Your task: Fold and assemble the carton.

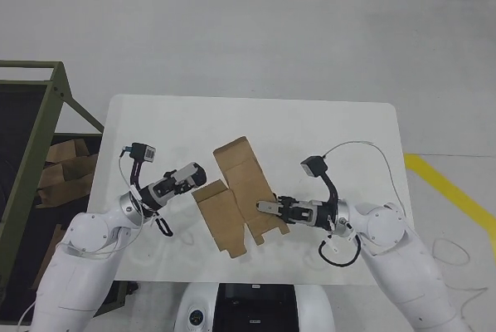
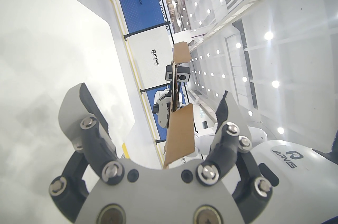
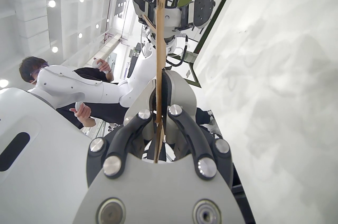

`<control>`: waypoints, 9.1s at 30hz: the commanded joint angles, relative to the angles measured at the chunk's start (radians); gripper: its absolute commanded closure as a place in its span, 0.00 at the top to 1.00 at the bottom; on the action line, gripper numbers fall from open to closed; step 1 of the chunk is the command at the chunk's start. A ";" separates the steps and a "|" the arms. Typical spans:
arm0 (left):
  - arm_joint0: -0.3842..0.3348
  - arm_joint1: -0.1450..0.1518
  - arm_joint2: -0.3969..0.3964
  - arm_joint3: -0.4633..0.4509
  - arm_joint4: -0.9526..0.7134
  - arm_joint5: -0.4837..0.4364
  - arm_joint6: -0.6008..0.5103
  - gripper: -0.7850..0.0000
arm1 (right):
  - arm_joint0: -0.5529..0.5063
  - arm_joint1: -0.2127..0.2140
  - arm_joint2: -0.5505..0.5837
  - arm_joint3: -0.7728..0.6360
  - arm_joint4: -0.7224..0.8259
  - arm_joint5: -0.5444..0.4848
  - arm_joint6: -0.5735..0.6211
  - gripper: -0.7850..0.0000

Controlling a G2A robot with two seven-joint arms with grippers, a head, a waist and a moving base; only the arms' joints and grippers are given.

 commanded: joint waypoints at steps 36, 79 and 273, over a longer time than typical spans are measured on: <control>-0.029 -0.009 0.095 -0.010 0.037 0.014 0.052 1.00 | 0.051 0.004 -0.059 0.035 0.003 0.022 0.037 0.00; -0.013 -0.014 0.070 -0.002 0.003 -0.041 0.175 0.00 | 0.002 0.025 -0.019 -0.017 -0.043 -0.031 -0.131 1.00; -0.012 -0.146 0.085 0.032 -0.039 0.028 0.438 0.00 | -0.038 -0.056 -0.061 -0.030 0.085 -0.038 -0.399 0.00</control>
